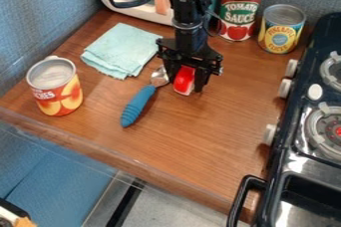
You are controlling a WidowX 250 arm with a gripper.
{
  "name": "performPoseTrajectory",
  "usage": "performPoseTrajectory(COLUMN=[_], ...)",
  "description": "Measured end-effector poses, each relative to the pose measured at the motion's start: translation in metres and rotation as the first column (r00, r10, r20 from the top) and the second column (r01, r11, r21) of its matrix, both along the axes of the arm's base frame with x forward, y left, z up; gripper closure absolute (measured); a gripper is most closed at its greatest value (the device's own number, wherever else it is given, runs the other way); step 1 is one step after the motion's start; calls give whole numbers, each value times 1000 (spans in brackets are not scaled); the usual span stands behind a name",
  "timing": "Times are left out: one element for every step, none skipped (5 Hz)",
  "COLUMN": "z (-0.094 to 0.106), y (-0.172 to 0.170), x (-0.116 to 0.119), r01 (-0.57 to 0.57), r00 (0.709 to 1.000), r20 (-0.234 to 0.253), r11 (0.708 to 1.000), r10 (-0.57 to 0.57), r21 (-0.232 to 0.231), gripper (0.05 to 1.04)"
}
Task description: Moved the red item on top of the light blue cloth
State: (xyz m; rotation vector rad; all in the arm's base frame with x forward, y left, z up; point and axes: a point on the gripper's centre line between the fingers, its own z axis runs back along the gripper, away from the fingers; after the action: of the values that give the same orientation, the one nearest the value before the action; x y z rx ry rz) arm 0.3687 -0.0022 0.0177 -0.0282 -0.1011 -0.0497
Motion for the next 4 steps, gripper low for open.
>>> performPoseTrajectory(z=[1, 14, 43, 64], y=[0, -1, 18, 68], x=[-1, -2, 9, 20], r01=[3, 16, -12, -88], r00=[1000, 1000, 998, 989], r20=[-4, 2, 67, 119], r11=[1000, 1000, 1000, 996], r10=[-3, -16, 12, 86], r21=[0, -7, -8, 10], gripper=[503, 503, 503, 503])
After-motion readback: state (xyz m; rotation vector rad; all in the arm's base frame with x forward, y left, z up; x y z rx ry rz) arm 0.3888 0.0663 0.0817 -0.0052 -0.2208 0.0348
